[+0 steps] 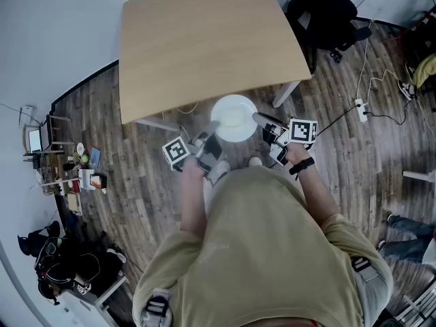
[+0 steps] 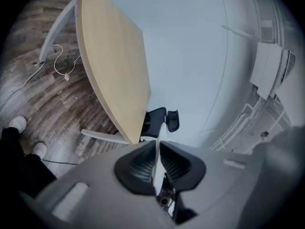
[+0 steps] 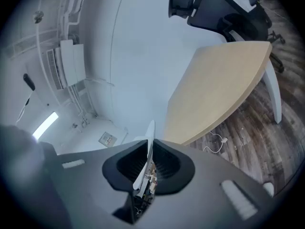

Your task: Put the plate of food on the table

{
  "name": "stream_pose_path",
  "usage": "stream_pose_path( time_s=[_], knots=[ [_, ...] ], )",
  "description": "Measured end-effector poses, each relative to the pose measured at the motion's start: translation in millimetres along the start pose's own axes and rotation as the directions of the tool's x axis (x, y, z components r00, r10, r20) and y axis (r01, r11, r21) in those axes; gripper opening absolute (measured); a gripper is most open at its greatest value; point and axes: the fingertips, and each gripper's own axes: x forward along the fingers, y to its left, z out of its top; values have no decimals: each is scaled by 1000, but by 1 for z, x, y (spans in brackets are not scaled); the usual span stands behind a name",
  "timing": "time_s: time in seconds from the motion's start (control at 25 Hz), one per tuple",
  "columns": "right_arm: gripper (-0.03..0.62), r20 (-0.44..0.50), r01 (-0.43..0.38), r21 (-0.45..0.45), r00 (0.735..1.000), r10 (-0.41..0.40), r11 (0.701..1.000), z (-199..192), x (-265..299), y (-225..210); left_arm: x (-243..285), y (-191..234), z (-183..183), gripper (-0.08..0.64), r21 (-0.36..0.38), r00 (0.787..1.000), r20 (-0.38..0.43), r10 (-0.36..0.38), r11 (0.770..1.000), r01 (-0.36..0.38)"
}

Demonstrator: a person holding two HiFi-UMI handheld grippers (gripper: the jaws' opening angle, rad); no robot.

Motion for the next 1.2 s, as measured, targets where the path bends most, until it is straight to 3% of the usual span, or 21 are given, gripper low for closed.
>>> stream_pose_path(
  time_s=[0.44,0.64,0.92,1.2],
  knots=[
    [57,-3,-9,-128,1000,9,992,-16,-19,-13,-1,20,-25,25,-22,999,29,21,1000,-21],
    [63,16,8,-81,1000,-6,997,-19,-4,-26,0,33,-11,21,-41,999,22,50,998,-49],
    [71,26,101,-93,995,-99,991,-3,23,-57,26,56,27,20,-37,996,1,95,995,-94],
    [69,10,153,-101,988,-153,983,30,92,-75,42,63,97,14,-31,996,7,91,995,-91]
  ],
)
